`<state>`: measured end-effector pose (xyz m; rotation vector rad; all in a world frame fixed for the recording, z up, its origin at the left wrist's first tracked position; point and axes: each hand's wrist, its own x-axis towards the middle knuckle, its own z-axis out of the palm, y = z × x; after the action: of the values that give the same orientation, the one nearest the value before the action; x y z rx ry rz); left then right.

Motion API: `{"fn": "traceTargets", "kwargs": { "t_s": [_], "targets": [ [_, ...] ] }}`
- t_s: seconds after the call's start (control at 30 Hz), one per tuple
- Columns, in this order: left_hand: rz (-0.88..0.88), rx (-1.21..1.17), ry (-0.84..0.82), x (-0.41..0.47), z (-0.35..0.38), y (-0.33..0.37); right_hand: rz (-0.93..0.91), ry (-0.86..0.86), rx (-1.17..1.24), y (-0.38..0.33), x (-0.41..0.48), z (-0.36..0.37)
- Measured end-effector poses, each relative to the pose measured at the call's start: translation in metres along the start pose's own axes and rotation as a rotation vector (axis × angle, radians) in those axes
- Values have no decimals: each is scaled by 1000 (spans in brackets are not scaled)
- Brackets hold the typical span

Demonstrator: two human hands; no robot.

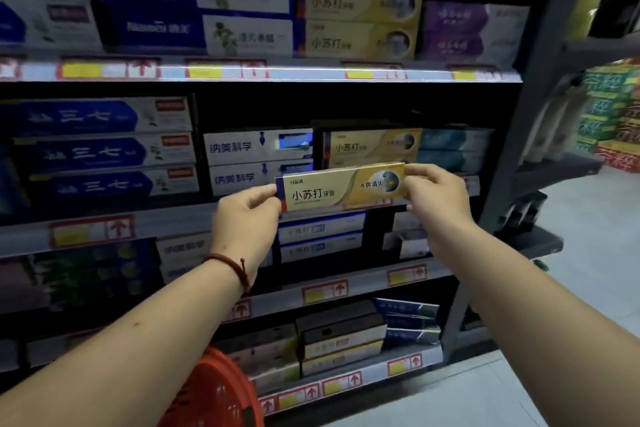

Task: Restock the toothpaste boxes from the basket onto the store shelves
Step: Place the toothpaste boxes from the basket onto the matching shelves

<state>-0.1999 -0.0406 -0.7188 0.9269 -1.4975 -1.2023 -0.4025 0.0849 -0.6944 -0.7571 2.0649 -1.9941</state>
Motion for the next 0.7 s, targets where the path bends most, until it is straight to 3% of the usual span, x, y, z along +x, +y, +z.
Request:
{"fn": "traceTargets", "kwargs": {
  "t_s": [0.23,0.43,0.7],
  "targets": [
    [221,96,15,40,49,35,-83,56,16,-33,60,-20],
    [302,205,23,70,71,74,-108,114,19,-49,105,-6],
    [209,186,-21,90,94,87,-99,107,-33,-45,136,5]
  ]
}}
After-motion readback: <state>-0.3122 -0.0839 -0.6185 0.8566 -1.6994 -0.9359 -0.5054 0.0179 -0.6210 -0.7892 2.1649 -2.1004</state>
